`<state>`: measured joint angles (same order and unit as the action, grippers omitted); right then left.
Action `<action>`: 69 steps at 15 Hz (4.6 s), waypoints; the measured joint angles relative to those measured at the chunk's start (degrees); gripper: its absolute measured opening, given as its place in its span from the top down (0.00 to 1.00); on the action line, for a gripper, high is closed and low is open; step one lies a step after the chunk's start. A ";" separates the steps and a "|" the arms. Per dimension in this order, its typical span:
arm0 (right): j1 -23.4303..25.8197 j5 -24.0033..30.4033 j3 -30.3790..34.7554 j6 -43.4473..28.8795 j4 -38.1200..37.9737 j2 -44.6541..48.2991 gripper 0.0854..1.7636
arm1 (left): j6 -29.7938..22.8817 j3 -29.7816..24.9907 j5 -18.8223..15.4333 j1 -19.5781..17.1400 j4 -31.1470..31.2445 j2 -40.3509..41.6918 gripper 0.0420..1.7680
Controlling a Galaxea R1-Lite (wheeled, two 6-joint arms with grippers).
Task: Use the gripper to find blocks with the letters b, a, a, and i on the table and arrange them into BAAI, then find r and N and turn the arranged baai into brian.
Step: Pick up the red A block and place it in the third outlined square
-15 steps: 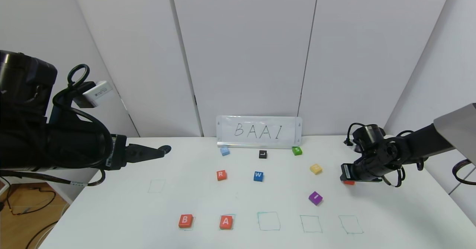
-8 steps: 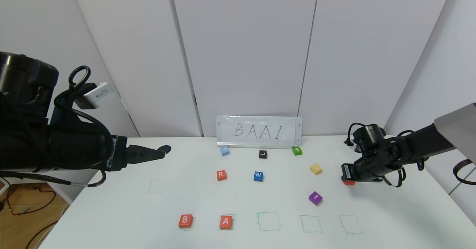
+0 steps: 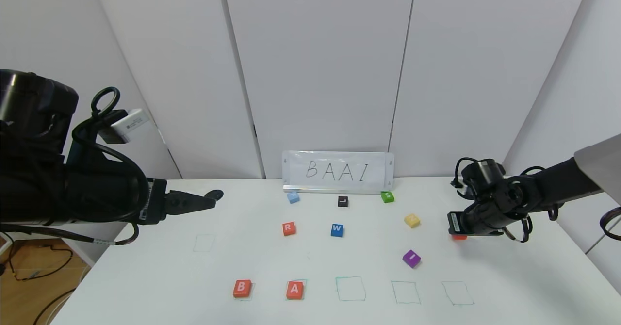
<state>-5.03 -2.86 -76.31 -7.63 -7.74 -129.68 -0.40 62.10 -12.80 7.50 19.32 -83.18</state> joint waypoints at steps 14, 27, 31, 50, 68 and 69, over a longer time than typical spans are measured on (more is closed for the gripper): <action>-21.70 -7.06 1.84 -18.12 -9.74 12.09 0.73 | 1.88 -1.19 -0.35 0.29 0.02 1.95 0.03; -37.44 -13.08 -2.07 -30.16 -9.76 4.99 0.73 | 5.88 -3.43 -0.48 0.30 0.09 7.90 0.03; -39.72 -13.71 -4.25 -32.35 -9.89 2.26 0.73 | 6.39 -3.75 -0.48 0.33 0.09 8.70 0.03; -43.97 -16.32 -7.40 -33.72 -9.50 -5.57 0.73 | 7.42 -4.58 -0.46 0.90 0.11 9.73 0.03; -44.08 -16.24 -7.45 -35.69 -8.86 -6.45 0.73 | 7.33 -4.68 -1.78 1.04 0.11 9.69 0.03; -44.08 -16.24 -7.45 -35.69 -8.86 -6.49 0.73 | 7.33 -4.68 -1.80 1.04 0.11 9.69 0.03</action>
<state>-49.12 -19.10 -83.76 -43.33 -16.60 -136.17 6.92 57.42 -14.60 8.53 19.43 -73.48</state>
